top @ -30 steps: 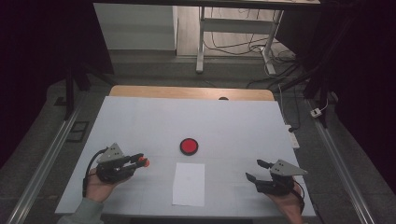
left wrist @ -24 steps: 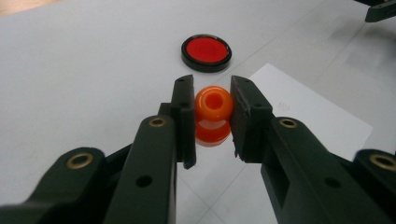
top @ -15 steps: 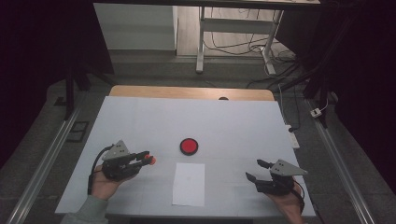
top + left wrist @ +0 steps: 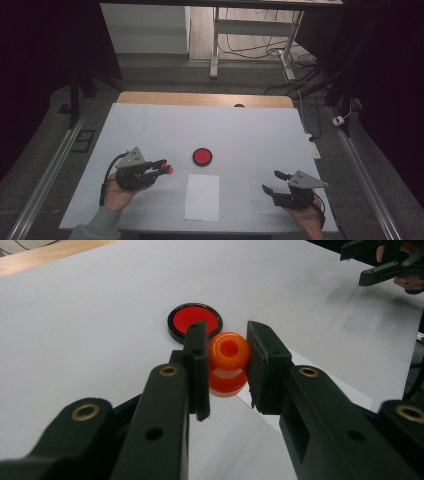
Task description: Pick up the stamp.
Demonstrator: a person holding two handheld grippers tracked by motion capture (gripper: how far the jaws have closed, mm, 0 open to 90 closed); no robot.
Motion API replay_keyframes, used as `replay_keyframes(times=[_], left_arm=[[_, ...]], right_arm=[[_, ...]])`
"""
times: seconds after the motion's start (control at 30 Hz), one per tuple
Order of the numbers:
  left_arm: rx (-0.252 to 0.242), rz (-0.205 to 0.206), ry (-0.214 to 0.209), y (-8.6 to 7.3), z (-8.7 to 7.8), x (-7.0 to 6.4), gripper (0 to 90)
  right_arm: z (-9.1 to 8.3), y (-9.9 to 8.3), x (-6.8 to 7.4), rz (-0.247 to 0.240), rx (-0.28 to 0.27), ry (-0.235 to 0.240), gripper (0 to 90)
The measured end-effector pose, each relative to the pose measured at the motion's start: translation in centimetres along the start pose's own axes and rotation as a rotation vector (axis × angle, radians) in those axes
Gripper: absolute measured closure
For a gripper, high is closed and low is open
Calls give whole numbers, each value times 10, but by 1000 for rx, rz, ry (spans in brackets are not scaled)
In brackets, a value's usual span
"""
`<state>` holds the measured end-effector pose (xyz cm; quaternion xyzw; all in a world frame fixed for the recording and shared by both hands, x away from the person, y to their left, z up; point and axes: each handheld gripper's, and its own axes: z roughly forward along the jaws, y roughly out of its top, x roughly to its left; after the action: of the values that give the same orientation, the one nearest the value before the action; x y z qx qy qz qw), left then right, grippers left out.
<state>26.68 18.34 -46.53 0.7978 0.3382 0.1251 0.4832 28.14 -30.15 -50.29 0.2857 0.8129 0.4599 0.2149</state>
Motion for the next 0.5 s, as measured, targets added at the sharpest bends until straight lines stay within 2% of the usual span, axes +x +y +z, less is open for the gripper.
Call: replay_keyframes(times=[0.27,0.5], left_arm=[[14,11,-4,4,5,-4,722],[21,33,-35,16,23,-13,721]], right_arm=[[0,2,0,1,-6,-8,302],[1,1,1,6,-4,-2,302]])
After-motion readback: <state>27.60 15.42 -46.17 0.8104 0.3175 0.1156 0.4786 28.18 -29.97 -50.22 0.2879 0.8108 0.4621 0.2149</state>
